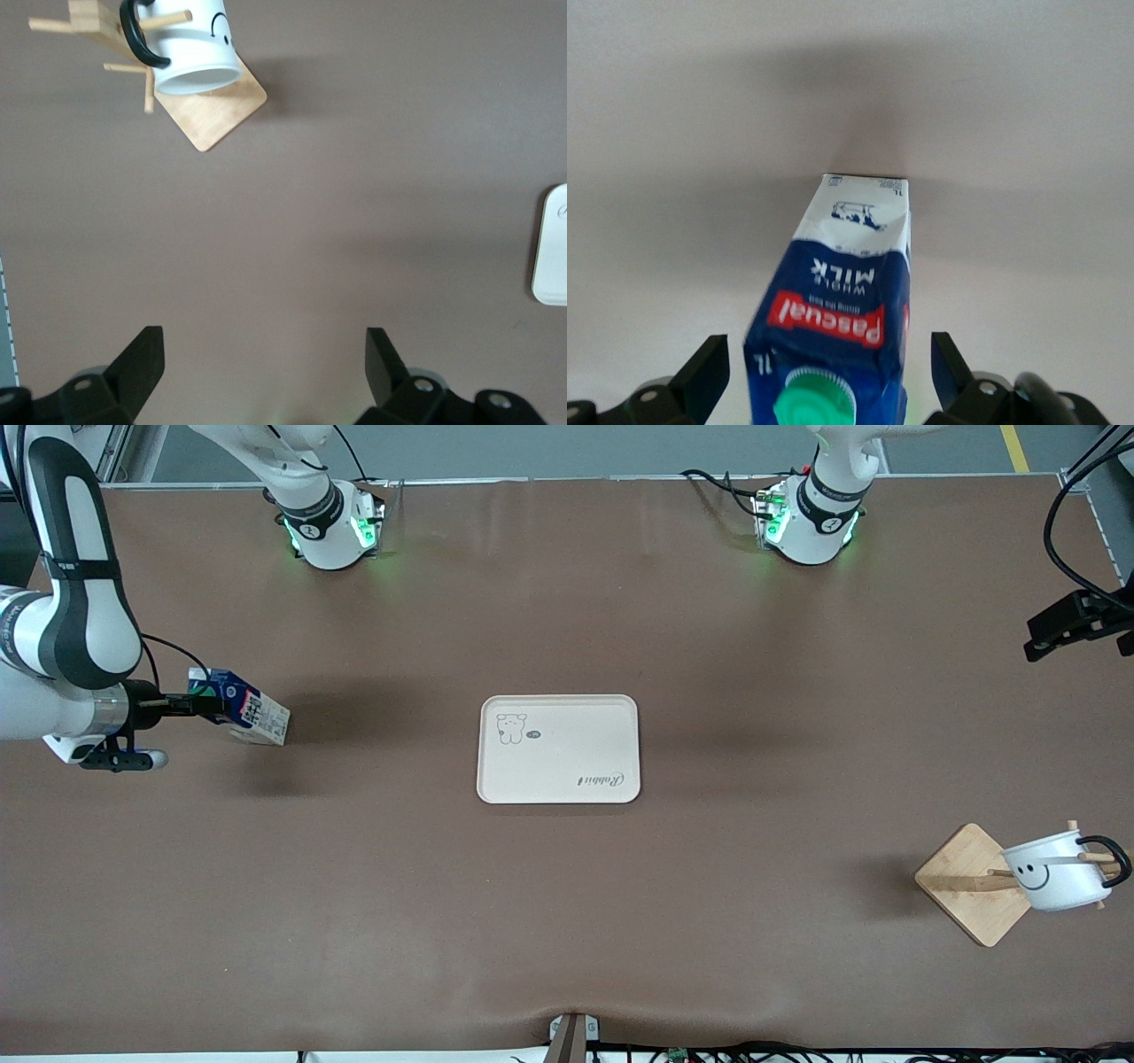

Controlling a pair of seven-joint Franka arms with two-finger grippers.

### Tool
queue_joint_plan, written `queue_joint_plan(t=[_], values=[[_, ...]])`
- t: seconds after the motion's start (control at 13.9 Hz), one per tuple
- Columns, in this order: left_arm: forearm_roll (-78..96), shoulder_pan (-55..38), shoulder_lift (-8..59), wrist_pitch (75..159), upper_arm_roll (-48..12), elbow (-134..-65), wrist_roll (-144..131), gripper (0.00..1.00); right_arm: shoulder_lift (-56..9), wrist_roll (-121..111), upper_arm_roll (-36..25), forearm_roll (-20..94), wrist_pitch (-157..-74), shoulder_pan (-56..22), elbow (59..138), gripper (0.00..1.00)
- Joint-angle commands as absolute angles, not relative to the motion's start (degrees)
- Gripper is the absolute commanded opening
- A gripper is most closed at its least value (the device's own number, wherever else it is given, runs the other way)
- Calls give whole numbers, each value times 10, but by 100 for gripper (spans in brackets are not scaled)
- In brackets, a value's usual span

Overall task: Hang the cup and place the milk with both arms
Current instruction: 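Open the right gripper and lift it off the milk carton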

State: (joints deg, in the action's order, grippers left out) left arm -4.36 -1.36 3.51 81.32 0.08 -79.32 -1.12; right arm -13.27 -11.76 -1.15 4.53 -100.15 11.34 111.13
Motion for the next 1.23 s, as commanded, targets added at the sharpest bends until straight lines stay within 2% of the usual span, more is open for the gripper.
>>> queue_joint_plan(t=[0.0,0.22,0.51,0.72,0.94,1.15], values=[[-37,-47,-8,815,25,-848,-22,100,-130,-113,2,45,-945,121,1053,100],[-41,-48,-13,822,25,-871,-32,100,-130,-115,4,47,-887,105,969,100],[-42,-45,-24,839,24,-892,-33,100,-135,-114,5,41,-879,53,828,100],[-42,-43,-40,839,42,-898,-26,100,-135,-113,5,40,-860,47,731,100],[-42,-47,-40,836,55,-896,-22,100,-102,-109,27,40,-789,20,718,100],[-37,-40,-35,836,57,-881,-18,100,-41,-106,26,31,-759,11,769,100]])
